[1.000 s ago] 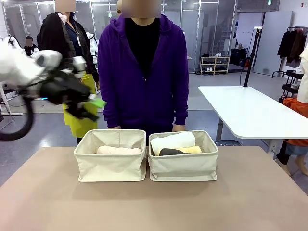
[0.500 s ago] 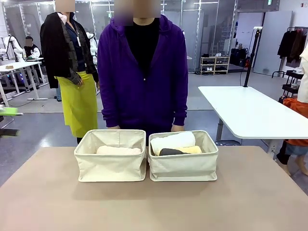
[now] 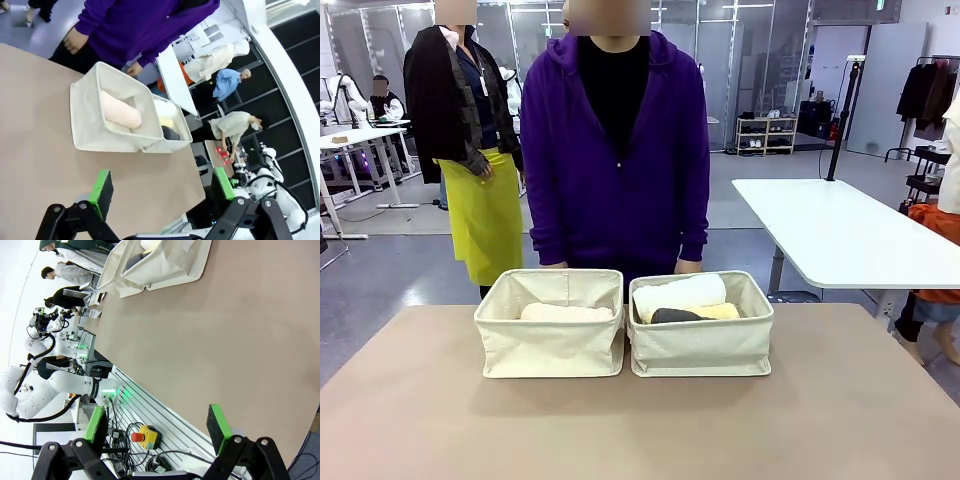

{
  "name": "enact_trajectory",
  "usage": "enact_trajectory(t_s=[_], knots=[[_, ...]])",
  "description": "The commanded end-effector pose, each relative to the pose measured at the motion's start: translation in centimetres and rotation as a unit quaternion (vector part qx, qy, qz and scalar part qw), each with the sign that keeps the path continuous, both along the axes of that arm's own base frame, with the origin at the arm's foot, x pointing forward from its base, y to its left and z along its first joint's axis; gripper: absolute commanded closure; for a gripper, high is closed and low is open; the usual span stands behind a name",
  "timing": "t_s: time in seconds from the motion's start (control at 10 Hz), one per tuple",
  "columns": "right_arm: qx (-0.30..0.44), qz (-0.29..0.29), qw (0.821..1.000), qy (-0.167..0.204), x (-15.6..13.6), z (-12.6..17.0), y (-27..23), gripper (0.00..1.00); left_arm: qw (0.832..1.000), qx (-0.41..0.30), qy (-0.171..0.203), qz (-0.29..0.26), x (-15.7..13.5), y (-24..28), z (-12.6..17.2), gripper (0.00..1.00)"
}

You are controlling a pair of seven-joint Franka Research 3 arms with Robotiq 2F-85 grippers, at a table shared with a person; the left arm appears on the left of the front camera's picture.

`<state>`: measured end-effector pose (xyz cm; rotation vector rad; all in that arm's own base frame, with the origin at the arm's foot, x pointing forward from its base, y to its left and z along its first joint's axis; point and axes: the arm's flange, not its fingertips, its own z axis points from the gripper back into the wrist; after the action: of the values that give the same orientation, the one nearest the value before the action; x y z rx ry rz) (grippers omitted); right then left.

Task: Divide the towels into two baskets.
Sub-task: Pick up one hotel-folded towel from the bottom of the table and place it in the Fabric basket indicated by the person.

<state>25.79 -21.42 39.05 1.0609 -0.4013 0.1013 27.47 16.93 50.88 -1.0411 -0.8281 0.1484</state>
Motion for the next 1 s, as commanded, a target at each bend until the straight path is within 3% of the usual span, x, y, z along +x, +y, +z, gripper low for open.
enact_trajectory(t_s=[0.0,0.9], knots=[[0.007,-0.003,1.0,-0.006,-0.12,0.33,0.12,0.0,1.0,-0.006,0.004,-0.011,-0.2,-0.16,-0.06,0.0],[0.007,-0.003,1.0,-0.006,-0.12,0.33,0.12,0.0,1.0,-0.006,0.004,-0.011,-0.2,-0.16,-0.06,0.0]])
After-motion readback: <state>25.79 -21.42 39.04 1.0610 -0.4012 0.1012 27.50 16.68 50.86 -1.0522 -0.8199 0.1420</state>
